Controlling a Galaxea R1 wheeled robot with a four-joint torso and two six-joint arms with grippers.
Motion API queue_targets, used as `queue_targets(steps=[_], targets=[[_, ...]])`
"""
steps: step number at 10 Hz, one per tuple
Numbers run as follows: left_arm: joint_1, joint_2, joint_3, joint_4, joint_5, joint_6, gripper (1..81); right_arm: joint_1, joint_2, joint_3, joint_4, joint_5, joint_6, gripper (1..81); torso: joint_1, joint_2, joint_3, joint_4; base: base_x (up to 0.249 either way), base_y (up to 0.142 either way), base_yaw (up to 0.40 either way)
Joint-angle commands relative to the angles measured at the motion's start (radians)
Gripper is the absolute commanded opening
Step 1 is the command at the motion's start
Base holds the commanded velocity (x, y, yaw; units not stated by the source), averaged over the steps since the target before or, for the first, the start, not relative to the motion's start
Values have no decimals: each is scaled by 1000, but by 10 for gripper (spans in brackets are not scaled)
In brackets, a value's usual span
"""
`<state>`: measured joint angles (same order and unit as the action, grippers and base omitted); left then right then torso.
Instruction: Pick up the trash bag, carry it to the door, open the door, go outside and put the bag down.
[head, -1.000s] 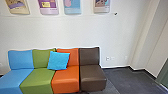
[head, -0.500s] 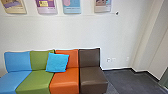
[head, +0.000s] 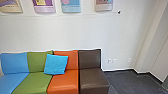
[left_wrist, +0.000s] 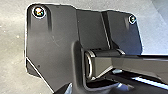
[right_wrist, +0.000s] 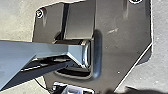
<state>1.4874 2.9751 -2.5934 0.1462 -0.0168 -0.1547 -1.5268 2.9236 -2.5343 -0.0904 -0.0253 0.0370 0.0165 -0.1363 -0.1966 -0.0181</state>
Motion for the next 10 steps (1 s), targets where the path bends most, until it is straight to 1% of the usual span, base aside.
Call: queue_targets(steps=[1, 3, 4, 5, 6, 7, 8, 9, 10], targets=[[-29, -4, 10, -7, 58, 4, 811, 29, -4, 13, -11, -65, -6, 811, 0, 0, 0, 0, 0, 0, 0], [-26, -5, 13, -5, 60, 4, 811, 26, -8, 19, -12, -67, -8, 811, 0, 0, 0, 0, 0, 0, 0], [-20, -20, 36, -7, 57, 4, 811, 24, -21, 37, -11, -73, -8, 811, -1, 0, 0, 0, 0, 0, 0], [-20, -81, 120, -11, 58, 3, 811, 24, -71, 107, 0, -74, -3, 811, -2, 0, 0, 0, 0, 0, 0], [-20, -119, 174, -13, 58, 3, 811, 24, -105, 157, 1, -74, 1, 811, -2, 0, 0, 0, 0, 0, 0], [-20, -205, 287, -19, 57, 1, 811, 30, -186, 273, 4, -83, 6, 811, -2, 0, 0, 0, 0, 0, 0], [-23, -278, 366, -57, 51, 3, 811, 36, -250, 369, 27, -97, 6, 811, -2, 0, 0, 0, 0, 0, 0], [-26, -323, 412, -73, 28, 3, 811, 47, -309, 453, 47, -111, 6, 811, 63, -100, 0, 0, 0, 0, 0], [-34, -385, 476, -94, -2, 1, 811, 59, -387, 555, 57, -125, 6, 811, 63, -100, -93, 0, 0, 0, 0]])
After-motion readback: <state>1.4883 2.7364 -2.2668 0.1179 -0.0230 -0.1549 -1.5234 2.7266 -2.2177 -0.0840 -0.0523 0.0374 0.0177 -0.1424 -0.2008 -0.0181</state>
